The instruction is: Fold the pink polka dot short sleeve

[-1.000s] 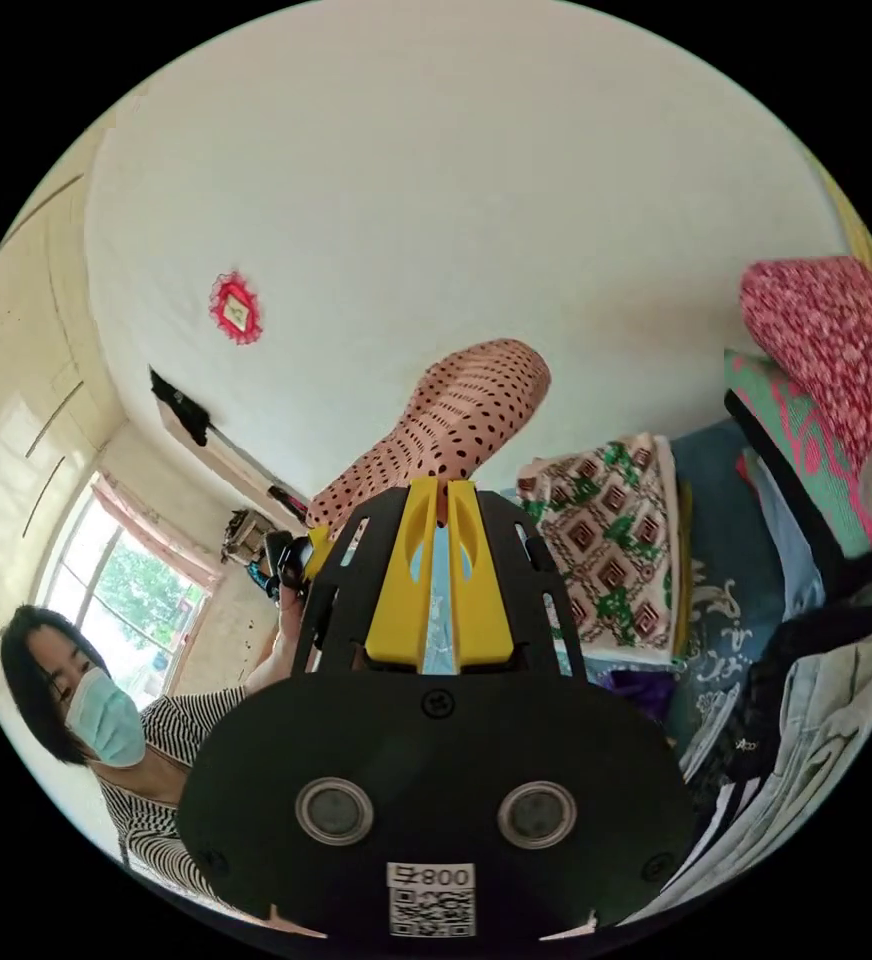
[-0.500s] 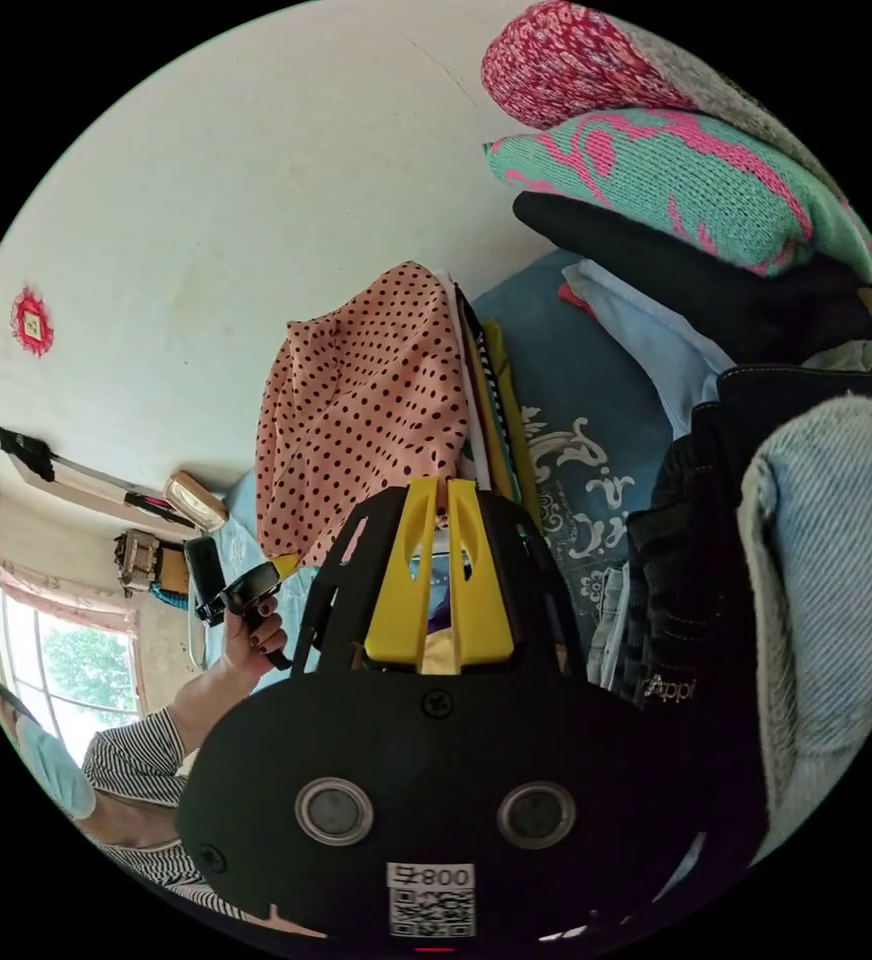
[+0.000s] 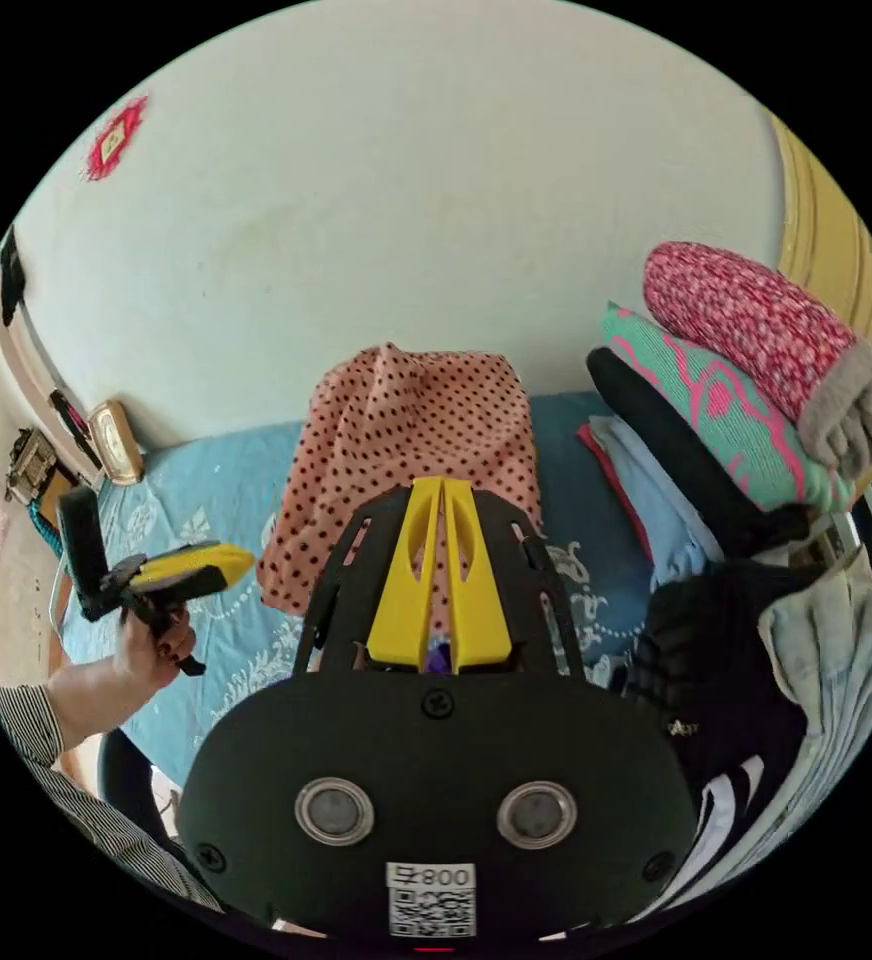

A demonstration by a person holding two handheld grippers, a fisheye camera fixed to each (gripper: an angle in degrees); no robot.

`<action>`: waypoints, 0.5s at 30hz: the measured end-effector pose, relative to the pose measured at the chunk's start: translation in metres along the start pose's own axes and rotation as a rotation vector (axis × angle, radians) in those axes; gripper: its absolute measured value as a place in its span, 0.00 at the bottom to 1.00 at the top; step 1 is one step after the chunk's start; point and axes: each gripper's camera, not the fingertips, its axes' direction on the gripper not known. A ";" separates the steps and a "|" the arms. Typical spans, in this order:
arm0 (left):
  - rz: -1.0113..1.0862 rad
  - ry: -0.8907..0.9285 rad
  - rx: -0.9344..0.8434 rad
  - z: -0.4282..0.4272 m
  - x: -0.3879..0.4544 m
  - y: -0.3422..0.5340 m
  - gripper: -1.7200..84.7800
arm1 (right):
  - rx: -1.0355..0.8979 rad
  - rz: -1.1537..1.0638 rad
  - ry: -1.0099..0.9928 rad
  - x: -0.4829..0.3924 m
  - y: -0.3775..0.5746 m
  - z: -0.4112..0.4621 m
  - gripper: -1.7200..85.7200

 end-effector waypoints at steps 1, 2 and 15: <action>-0.004 -0.031 -0.026 0.005 0.002 -0.003 0.02 | 0.003 -0.006 -0.006 -0.014 -0.016 0.010 0.02; 0.003 -0.051 -0.081 0.017 0.004 -0.006 0.02 | -0.013 -0.005 -0.002 -0.027 -0.032 0.024 0.02; -0.143 0.073 -0.008 0.010 0.002 0.015 0.02 | -0.169 -0.107 0.066 -0.144 -0.064 0.111 0.02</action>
